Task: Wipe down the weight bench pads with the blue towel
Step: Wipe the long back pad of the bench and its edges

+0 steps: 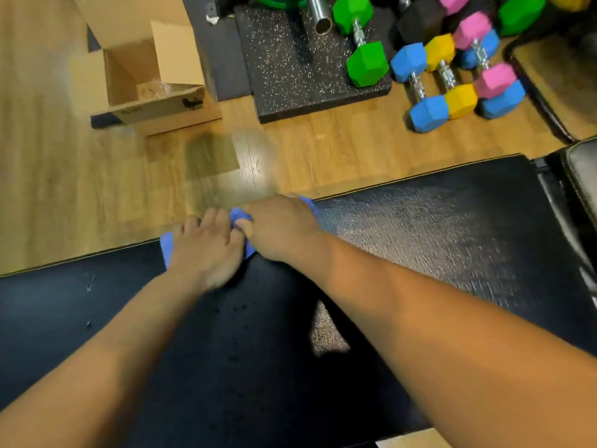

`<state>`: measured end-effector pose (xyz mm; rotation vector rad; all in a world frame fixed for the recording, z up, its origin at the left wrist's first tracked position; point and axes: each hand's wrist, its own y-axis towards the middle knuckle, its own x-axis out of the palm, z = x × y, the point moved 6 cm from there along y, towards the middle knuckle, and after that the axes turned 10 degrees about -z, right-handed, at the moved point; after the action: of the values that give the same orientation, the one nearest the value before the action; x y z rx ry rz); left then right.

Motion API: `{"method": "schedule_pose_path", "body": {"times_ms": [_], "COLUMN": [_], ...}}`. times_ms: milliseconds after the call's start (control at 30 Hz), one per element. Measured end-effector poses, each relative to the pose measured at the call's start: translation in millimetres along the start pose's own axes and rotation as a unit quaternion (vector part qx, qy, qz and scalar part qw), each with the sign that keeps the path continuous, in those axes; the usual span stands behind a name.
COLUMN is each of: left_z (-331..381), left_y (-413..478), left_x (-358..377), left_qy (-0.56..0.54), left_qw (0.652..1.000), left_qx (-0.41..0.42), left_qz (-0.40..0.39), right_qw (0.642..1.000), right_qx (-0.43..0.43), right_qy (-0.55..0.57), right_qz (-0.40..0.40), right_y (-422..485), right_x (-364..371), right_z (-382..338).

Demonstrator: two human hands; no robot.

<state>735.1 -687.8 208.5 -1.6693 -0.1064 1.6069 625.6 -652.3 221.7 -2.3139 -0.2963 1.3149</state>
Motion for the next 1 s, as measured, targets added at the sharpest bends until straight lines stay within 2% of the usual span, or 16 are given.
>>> {"method": "schedule_pose_path", "body": {"times_ms": [100,233,367,533,667,833,1000], "left_z": [25,24,23,22,7,-20,-78], "left_y": [6,6,6,4,5,0,-7], "left_x": [6,7,5,1,-2,-6,-5], "left_qy": [0.004,0.027,0.005,-0.003,0.022,0.017,0.016], "left_qw": [1.0,0.999,1.0,0.998,0.995,0.986,0.984], "left_qx": [0.012,0.033,0.024,0.049,0.098,0.151,0.161], "left_qz": [0.002,0.024,-0.011,-0.035,0.013,0.073,0.079], "right_qw": [1.0,0.999,0.996,0.996,0.996,0.986,0.982], "right_qx": [0.003,-0.005,-0.019,-0.022,0.008,0.066,0.083], "right_qy": [-0.015,-0.052,-0.079,-0.081,-0.081,-0.145,-0.166], "right_qz": [-0.002,-0.003,0.019,-0.029,-0.037,-0.043,-0.026], "right_y": [-10,-15,-17,-22,-17,-5,8], "right_x": [-6,-6,-1,-3,-5,11,30], "right_z": [23,23,22,30,29,-2,-46]}}
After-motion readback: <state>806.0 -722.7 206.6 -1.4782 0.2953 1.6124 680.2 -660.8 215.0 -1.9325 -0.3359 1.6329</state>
